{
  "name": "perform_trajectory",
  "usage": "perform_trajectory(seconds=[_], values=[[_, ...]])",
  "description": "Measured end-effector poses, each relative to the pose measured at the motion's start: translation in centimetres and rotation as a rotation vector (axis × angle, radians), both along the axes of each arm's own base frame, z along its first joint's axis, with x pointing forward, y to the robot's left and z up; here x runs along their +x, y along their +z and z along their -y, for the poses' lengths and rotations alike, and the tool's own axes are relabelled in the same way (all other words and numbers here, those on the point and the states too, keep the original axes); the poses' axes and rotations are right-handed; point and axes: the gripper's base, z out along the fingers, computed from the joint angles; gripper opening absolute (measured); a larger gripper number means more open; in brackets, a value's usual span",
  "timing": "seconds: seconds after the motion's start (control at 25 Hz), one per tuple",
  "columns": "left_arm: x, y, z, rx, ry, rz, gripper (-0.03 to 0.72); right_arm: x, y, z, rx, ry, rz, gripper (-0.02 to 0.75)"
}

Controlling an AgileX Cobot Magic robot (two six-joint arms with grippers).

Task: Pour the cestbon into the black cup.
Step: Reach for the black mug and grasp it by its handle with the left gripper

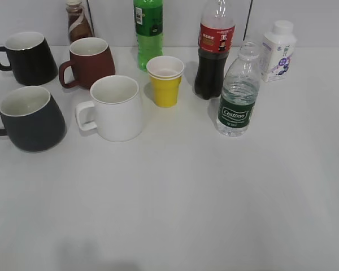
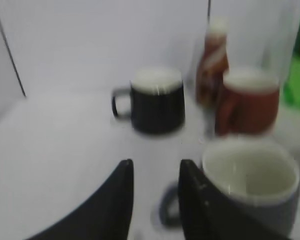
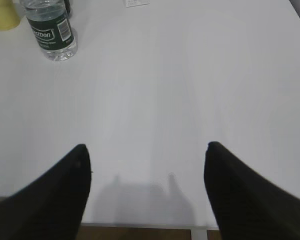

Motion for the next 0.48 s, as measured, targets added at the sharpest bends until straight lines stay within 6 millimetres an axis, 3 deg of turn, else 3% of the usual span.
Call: perform_trajectory(seconds=[0.12, 0.48], values=[[1.2, -3.9, 0.2, 0.016, -0.023, -0.122, 0.240, 0.0, 0.0, 0.0, 0.001, 0.001, 0.000, 0.529], [4.2, -9.3, 0.6, 0.027, -0.071, -0.191, 0.251, -0.1, 0.0, -0.4, 0.047, 0.033, -0.004, 0.529]])
